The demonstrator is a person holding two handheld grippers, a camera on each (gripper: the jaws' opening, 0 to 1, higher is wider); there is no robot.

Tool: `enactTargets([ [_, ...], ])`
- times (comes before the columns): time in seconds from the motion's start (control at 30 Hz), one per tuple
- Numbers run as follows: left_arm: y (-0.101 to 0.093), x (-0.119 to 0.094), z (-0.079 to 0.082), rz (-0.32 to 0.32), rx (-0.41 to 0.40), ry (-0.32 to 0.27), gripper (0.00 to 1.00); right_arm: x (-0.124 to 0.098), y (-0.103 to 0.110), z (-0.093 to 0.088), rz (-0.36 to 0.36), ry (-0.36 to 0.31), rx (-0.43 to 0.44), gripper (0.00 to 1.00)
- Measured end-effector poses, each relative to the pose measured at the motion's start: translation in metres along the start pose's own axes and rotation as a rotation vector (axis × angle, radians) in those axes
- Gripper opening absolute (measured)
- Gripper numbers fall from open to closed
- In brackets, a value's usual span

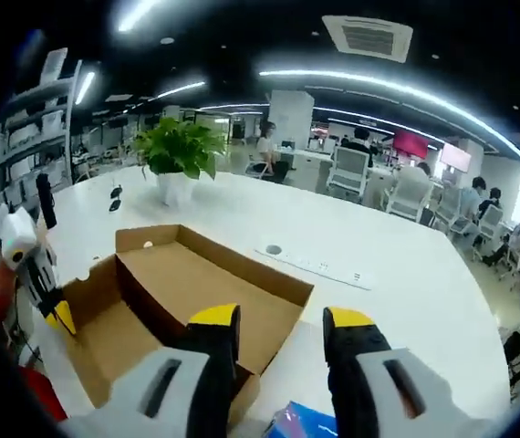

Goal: Operate the shoe box by opening the lid, removing the specified soft item, and placing it in the target area until the item is outside and the box remains undamaged.

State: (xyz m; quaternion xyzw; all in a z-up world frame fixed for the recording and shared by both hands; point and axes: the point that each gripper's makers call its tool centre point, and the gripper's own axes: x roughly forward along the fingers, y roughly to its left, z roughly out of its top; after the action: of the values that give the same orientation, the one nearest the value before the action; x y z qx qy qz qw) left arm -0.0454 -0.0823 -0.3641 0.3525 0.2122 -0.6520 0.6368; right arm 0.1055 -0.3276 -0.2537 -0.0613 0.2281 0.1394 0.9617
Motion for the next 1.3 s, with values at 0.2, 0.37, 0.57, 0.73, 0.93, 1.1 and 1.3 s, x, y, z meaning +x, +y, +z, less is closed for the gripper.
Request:
enactTargets([
  [0.2, 0.000, 0.000, 0.001, 0.001, 0.002, -0.001, 0.03, 0.025, -0.005, -0.001, -0.034, 0.063, 0.015, 0.35],
  [0.37, 0.000, 0.000, 0.001, 0.003, 0.003, -0.003, 0.03, 0.043, -0.005, -0.005, -0.050, 0.115, 0.007, 0.33],
  [0.57, 0.000, 0.000, 0.000, 0.004, 0.005, -0.004, 0.03, 0.052, -0.002, -0.017, -0.029, 0.197, -0.099, 0.18],
  [0.73, 0.001, 0.000, -0.001, 0.010, 0.010, -0.009, 0.03, 0.058, 0.000, -0.019, -0.031, 0.176, 0.010, 0.19],
  [0.93, 0.001, 0.000, 0.000, 0.012, 0.010, -0.007, 0.03, 0.078, -0.008, -0.027, -0.060, 0.226, 0.031, 0.22],
  [1.1, 0.001, -0.001, 0.000, 0.013, 0.009, -0.008, 0.03, 0.087, -0.011, -0.035, -0.055, 0.257, 0.045, 0.24],
  [1.3, 0.000, -0.001, -0.001, 0.008, 0.005, -0.004, 0.03, 0.088, -0.021, -0.040, -0.100, 0.278, 0.112, 0.24],
])
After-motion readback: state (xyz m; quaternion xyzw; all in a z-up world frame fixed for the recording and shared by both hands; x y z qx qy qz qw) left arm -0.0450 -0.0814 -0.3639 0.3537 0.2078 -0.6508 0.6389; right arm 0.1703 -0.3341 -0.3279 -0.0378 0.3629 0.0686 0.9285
